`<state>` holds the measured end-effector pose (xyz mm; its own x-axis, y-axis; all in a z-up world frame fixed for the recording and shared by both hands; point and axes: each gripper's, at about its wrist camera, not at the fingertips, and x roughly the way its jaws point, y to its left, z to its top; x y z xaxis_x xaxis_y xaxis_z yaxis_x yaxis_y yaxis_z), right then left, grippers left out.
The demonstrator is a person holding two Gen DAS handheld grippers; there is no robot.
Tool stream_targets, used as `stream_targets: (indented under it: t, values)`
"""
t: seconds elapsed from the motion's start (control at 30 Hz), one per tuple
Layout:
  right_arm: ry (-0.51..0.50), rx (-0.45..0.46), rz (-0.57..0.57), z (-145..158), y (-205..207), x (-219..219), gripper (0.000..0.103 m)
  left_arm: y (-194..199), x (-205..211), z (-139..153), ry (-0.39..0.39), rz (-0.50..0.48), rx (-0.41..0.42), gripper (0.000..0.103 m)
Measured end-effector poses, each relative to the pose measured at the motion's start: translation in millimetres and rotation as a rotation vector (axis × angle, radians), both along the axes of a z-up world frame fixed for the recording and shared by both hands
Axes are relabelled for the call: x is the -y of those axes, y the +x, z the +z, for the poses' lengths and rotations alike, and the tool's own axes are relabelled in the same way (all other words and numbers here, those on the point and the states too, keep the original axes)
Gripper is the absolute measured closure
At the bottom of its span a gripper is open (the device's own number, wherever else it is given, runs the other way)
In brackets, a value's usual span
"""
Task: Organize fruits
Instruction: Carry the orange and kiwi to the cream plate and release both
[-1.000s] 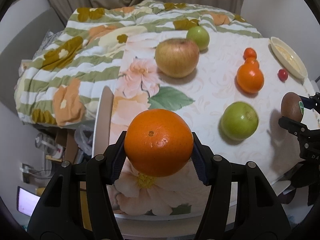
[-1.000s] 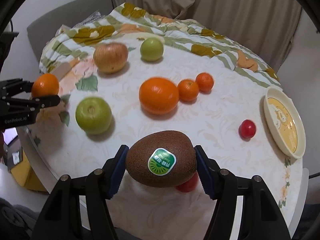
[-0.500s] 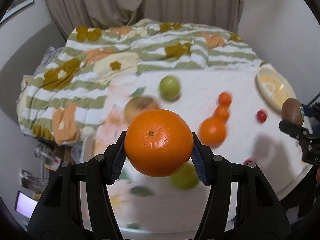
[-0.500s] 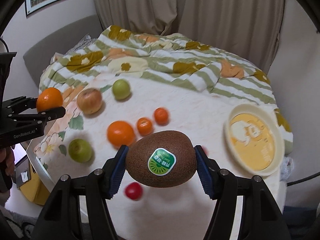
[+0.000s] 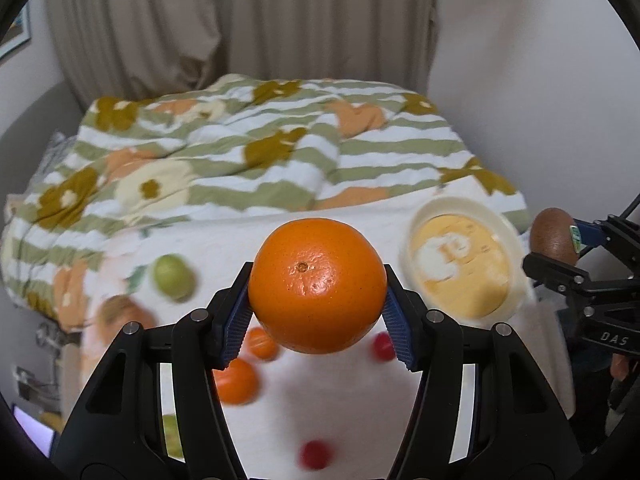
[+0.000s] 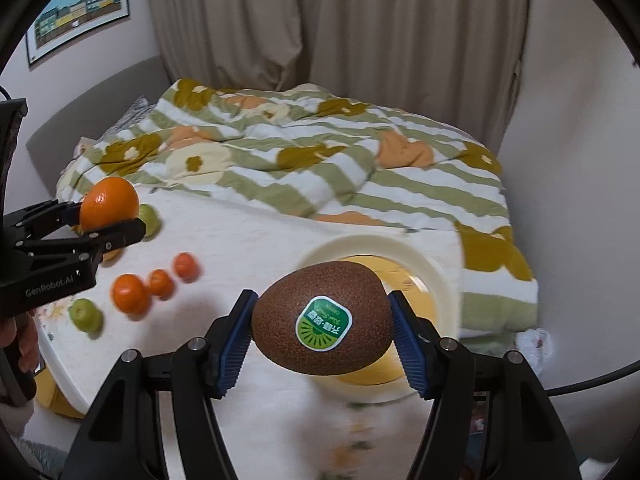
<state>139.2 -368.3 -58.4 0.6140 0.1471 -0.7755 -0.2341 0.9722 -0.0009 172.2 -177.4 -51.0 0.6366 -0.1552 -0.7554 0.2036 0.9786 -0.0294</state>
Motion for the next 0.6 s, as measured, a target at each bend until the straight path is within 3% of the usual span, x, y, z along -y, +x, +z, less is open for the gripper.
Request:
stream_targets:
  t: [0.27, 0.6]
  values:
    - [-0.002, -0.018, -0.086, -15.3, 23.1, 56.3, 0.042, 43.3, 83.8, -28.1, -0.005, -0.128, -0.053, 0.037]
    - [0.001, -0.054, -0.2, -35.6, 40.2, 92.3, 0.042, 87.3, 145.8, -76.3, 0.015, -0.283, -0.146, 0.037]
